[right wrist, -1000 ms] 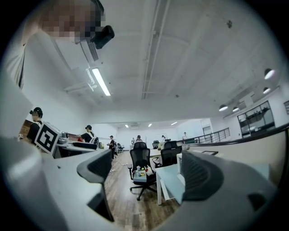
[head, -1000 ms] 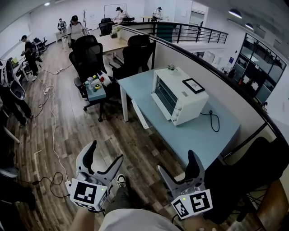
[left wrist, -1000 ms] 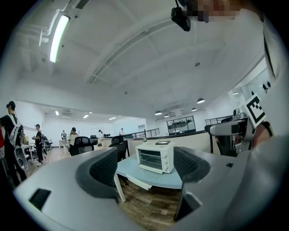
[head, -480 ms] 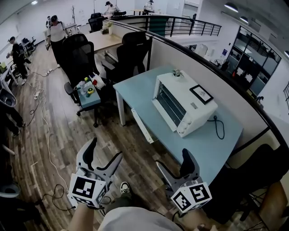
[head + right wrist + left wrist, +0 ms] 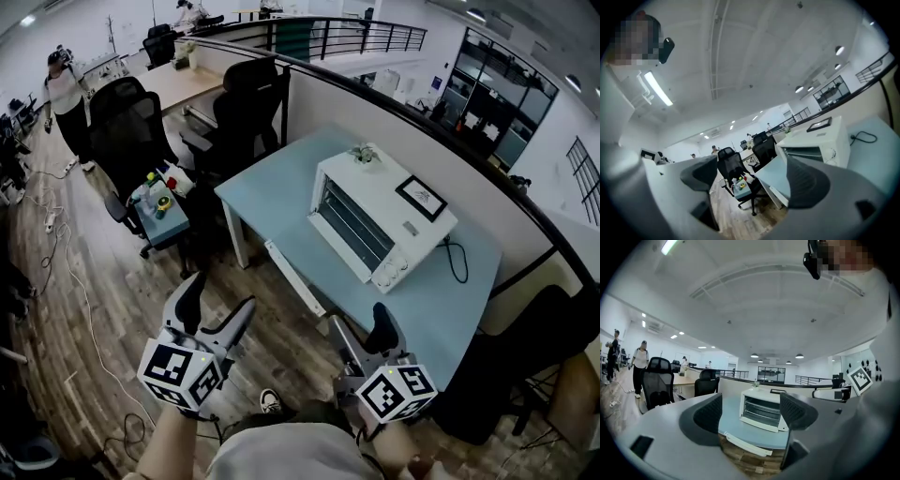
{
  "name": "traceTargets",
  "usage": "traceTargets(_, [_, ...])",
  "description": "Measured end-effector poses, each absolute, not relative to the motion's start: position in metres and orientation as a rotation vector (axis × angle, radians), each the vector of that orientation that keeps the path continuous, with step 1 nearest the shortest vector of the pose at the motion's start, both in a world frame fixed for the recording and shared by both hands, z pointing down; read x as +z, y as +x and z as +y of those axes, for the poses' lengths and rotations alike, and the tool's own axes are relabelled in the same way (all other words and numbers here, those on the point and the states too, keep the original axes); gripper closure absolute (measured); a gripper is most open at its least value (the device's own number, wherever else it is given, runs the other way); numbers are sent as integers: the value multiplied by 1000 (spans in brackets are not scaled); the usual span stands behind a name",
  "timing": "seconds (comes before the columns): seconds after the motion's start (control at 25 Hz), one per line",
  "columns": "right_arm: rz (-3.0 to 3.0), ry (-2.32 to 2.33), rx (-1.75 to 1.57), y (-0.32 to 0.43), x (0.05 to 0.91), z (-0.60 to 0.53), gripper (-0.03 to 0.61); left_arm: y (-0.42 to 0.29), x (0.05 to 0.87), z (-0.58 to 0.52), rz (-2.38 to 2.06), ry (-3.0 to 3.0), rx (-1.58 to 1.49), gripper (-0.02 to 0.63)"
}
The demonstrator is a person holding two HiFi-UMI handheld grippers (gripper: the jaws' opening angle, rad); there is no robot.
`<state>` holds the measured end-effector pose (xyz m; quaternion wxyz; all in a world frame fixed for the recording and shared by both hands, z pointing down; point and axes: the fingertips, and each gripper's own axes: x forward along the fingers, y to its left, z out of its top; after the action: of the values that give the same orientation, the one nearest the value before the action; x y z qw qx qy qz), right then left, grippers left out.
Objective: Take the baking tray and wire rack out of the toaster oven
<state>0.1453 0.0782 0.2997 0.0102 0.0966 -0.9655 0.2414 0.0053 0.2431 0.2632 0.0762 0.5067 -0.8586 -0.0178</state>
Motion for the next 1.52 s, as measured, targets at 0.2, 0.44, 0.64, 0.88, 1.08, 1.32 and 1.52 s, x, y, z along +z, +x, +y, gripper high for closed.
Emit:
traceTargets(0.2, [-2970,449,970,129,319,54,138,-28,275,216,-2476,1561,-213,229])
traceTargets(0.44, [-2920,609,1150,114,343,17,164,-61,298,179,-2343,1577,-370,229])
traceTargets(0.64, [-2881,619,1290,84,368,-6,169,-92,323,146,-2256,1584,-440,229])
traceTargets(0.88, [-2805,702,1516,45,401,-49,173,-135,357,88,-2142,1580,-478,229])
traceTargets(1.08, [-2722,785,1626,25,432,-86,190,-164,383,32,-2048,1582,-493,229])
traceTargets(1.32, [-2679,898,1684,9,460,-133,217,-185,419,-40,-1903,1566,-514,229])
traceTargets(1.52, [-2590,980,1793,1,491,-163,233,-194,451,-86,-1776,1530,-558,242])
